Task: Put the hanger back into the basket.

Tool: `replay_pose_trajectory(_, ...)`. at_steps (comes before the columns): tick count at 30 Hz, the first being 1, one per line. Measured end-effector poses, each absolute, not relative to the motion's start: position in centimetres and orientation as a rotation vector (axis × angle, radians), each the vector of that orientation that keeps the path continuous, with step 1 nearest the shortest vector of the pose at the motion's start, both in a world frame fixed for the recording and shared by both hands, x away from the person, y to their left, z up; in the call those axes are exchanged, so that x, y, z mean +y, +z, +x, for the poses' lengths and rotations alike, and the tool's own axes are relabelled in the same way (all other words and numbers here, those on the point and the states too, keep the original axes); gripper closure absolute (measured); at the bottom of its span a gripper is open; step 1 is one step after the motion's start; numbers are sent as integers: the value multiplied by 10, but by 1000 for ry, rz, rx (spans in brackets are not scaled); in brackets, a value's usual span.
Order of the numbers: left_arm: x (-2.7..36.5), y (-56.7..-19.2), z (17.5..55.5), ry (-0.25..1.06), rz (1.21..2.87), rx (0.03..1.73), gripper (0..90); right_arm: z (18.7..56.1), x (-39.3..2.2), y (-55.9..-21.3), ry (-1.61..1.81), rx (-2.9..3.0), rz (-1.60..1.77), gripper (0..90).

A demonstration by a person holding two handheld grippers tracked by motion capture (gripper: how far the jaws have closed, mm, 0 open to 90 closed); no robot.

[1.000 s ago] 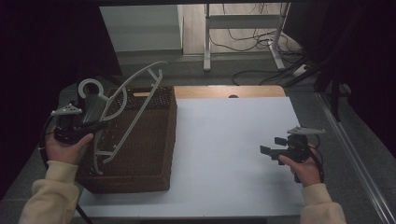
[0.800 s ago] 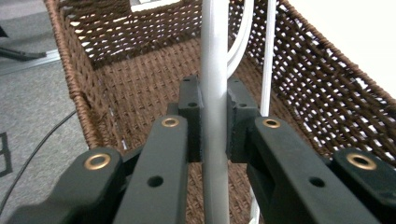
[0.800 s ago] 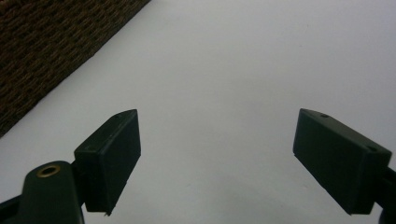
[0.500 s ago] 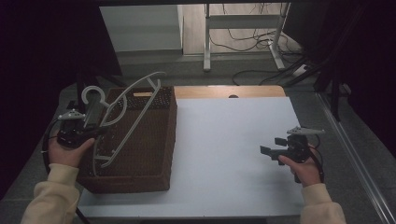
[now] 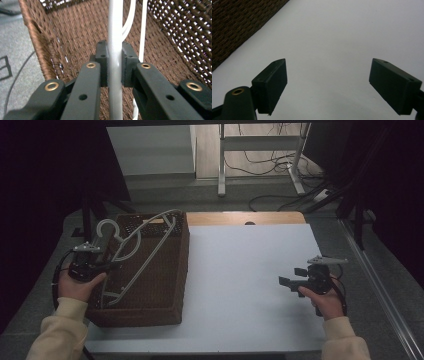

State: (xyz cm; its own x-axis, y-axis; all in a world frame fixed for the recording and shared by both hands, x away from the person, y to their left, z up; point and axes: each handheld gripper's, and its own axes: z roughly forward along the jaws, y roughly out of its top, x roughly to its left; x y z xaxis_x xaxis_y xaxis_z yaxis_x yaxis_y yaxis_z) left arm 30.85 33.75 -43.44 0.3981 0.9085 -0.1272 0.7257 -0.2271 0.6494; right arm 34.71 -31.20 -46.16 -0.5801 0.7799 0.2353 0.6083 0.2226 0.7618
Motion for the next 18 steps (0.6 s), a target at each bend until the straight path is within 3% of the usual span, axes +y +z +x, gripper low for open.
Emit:
replay_pose_trajectory(2,337,-435,310,337,2027,1379,741,347,-312,-462,1283,2296,1324,152)
replay_pose_trajectory(5,332,-430,307,419,2008,1360,456,348,-312,-462,1280,2298,1326,152)
replay_pose_trajectory(8,327,-425,305,438,1989,1356,319,347,-313,-462,1281,2297,1327,151)
replay_pose_trajectory(11,320,-420,301,432,1972,1322,276,347,-313,-462,1285,2296,1325,150)
replay_pose_trajectory(18,289,-414,293,373,1959,1193,270,348,-313,-462,1285,2300,1324,150)
